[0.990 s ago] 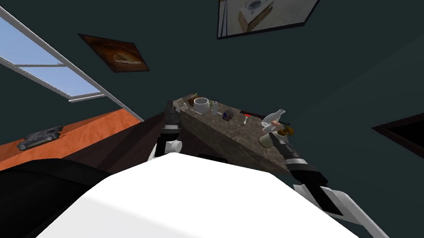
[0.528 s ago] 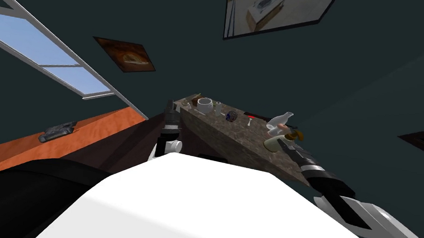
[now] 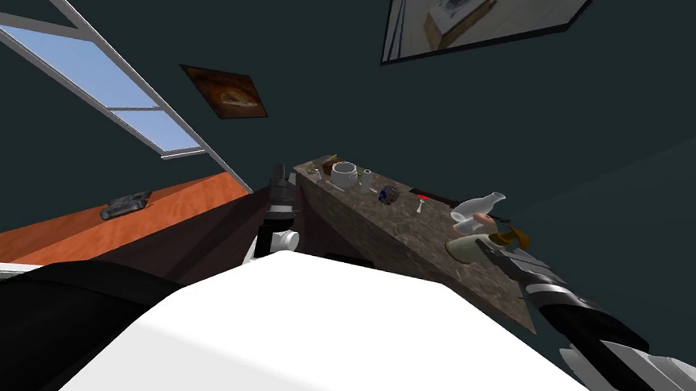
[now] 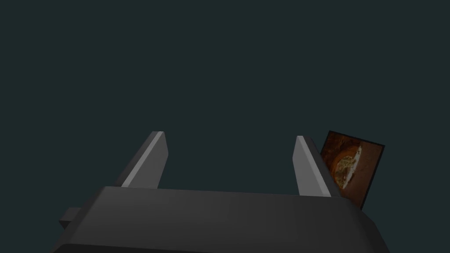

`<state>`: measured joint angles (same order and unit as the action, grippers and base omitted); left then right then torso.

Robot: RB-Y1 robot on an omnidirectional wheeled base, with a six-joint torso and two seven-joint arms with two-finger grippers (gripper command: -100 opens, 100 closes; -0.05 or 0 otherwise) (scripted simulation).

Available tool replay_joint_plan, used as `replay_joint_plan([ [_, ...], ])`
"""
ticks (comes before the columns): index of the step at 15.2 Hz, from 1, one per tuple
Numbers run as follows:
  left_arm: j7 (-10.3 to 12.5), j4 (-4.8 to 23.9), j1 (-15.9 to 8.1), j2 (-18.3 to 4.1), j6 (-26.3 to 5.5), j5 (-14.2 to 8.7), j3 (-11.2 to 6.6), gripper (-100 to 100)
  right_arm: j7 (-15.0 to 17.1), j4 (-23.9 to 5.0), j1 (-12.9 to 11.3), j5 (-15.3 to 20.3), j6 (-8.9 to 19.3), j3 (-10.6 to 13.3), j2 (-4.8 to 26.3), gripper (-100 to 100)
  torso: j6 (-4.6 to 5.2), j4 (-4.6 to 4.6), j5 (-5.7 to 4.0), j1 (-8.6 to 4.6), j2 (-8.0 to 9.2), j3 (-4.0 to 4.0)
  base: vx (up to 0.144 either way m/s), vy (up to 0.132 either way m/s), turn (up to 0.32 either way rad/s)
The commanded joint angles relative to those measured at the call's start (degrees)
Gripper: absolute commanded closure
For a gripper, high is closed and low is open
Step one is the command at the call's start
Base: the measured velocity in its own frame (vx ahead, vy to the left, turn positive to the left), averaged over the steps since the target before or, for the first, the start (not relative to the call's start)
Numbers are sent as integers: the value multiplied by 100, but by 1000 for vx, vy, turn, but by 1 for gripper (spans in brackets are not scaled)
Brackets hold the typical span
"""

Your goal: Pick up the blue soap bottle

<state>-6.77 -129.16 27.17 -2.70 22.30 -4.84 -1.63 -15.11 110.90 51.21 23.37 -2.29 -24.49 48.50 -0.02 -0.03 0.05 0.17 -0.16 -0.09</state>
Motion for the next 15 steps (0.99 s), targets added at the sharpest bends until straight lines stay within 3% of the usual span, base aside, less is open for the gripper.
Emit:
replay_joint_plan([
  [1, 0, 0, 0, 0, 0, 0, 0, 0, -65, -86, 84, 93, 177, -63, 156, -100, 0, 0, 0, 0, 0, 0, 38, 45, 92],
  [2, 0, 0, 0, 0, 0, 0, 0, 0, -15, -37, 42, 30, 72, -37, 90, -100, 0, 0, 0, 1, -1, 0, 25, 27, 37],
  [3, 0, 0, 0, 0, 0, 0, 0, 0, 179, -331, -122, 294, -124, -178, 101, -100, 2, 1, -1, -2, 3, 1, -13, 40, 106],
  [5, 0, 0, -1, 0, 0, 0, 0, 0, 179, -420, -122, 294, -124, -178, 101, -100, -1, 4, 0, 3, 18, 10, -26, 49, 103],
  [6, 0, 0, -1, 0, 0, 0, 0, 0, 380, -576, -296, 527, -317, -309, 93, -100, 2, 5, -1, 2, 22, 13, -43, 64, 102],
  [8, 0, 0, -1, 0, 0, 0, 0, 0, 380, -796, -296, 549, -351, -309, 93, -100, 0, 7, 1, 9, 32, 18, -39, 55, 90],
  [9, 0, 0, -1, 0, 0, 0, 0, 0, 581, -952, -470, 796, -577, -441, 86, -100, 3, 7, 0, 4, 32, 19, -37, 52, 111],
  [11, 0, 0, -1, 0, 0, 0, 0, 0, 581, -1172, -470, 805, -577, -441, 86, -100, 1, 8, 0, 5, 33, 19, -32, 46, 85],
  [12, 0, 0, -1, 0, 0, 0, 0, 0, 782, -1365, -644, 1057, -804, -573, 78, -100, 3, 8, -1, 1, 32, 19, -33, 50, 111],
  [14, 0, 0, -1, 0, 0, 0, 0, 0, 782, -1547, -644, 1060, -804, -573, 78, -100, 1, 7, -1, 3, 32, 19, -28, 47, 89],
  [15, 0, 0, -1, 0, 0, 0, 0, 0, 983, -1741, -818, 1313, -1031, -705, 71, -100, 3, 7, -1, 1, 31, 18, -28, 61, 114],
])
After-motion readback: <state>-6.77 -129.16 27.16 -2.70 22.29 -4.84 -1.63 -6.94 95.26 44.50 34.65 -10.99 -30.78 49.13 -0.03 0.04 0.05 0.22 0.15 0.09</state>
